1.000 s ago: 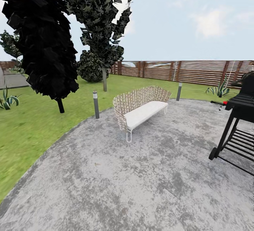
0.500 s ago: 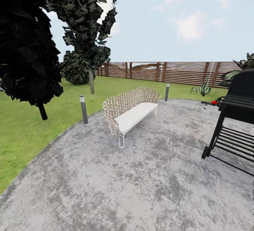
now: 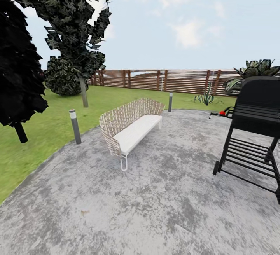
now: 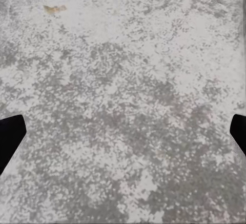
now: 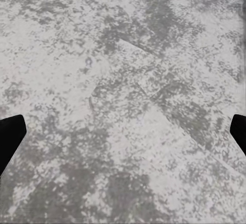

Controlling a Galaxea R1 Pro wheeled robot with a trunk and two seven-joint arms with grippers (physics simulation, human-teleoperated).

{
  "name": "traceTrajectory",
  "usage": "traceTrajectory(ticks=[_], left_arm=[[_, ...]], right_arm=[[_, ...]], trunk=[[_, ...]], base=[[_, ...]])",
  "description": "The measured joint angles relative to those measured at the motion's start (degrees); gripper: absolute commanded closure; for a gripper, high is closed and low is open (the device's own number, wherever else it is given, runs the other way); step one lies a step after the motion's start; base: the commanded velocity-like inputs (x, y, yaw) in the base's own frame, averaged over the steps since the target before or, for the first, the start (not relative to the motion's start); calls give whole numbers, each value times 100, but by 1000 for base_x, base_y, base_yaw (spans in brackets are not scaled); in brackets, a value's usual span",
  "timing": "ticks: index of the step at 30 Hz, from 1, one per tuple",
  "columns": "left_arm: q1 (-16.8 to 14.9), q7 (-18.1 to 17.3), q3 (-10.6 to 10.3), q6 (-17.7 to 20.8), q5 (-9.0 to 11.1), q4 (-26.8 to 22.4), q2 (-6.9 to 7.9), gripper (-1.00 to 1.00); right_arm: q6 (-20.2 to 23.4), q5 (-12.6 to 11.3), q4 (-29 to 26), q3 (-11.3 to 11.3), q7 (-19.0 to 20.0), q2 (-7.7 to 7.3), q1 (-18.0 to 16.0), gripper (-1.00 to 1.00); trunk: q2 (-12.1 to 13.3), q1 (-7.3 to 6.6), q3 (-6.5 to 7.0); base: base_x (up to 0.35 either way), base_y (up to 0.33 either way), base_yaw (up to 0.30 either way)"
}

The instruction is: Pick up the pesticide atomizer in the garden and spray insectifuge to fully cover both potted plants in the garden.

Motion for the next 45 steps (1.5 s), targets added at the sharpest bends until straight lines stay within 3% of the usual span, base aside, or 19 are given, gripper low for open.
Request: traceTrajectory(ticks=[18,38,45], left_arm=[[0,-3,0,0,0,0,-9,-100],[0,-16,0,0,0,0,-9,-100],[0,-16,0,0,-2,-1,-17,-100]], right_arm=[[0,0,3,4,0,8,0,-100],[0,0,4,4,0,8,0,-100],[0,2,-1,4,0,8,0,-100]], trunk=[[0,2,50],[0,3,104],[0,3,119]], base=[[241,253,-286],[13,301,-290],[0,97,-292]])
